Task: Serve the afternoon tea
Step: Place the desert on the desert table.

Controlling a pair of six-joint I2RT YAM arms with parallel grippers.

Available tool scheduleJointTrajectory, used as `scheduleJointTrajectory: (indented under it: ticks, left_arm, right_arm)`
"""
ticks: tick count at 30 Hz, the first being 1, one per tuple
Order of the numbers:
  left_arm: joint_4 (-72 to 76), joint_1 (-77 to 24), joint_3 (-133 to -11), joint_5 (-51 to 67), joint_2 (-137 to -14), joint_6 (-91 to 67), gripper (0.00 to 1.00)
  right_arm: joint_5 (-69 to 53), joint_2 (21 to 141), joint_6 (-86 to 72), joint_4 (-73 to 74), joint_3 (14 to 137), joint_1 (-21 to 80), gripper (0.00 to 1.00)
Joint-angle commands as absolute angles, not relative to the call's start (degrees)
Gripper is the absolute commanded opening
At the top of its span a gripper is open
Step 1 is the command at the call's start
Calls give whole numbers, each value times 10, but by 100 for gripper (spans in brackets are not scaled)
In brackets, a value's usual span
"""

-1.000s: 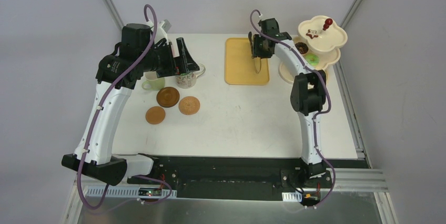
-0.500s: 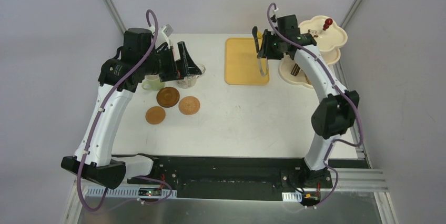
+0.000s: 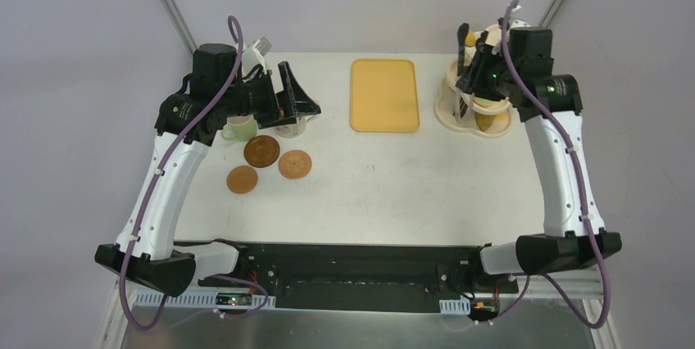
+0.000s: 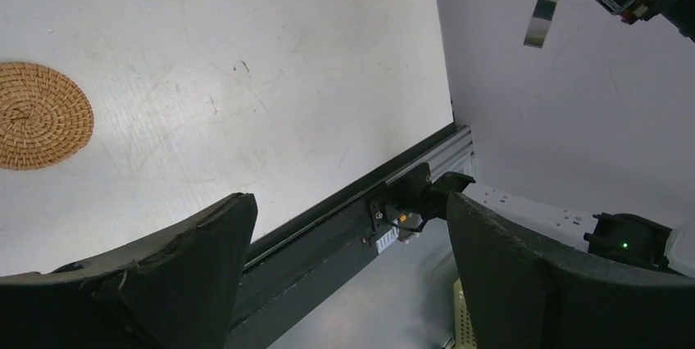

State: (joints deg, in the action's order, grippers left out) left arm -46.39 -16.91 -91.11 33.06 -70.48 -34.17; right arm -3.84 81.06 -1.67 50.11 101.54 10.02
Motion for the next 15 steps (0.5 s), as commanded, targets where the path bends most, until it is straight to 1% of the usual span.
scheduleJointTrajectory:
  ticks: [1,6,13,15]
  left_arm:
    - [-446,-181,-926,352,-697,-353,90]
    - [-456,-197,-948,348,-704,-340,90]
    - [-474,-215,-975,333,-711,-313,90]
    - [-478,-219,-985,327,-713,-303,90]
  right_arm:
    - [-6,759,-12,542,999,58,0]
    - [36,754,-4,558,984,12,0]
    - [37,795,-4,569,1000,-35,0]
    - [21,806,10,571,1006,-48,0]
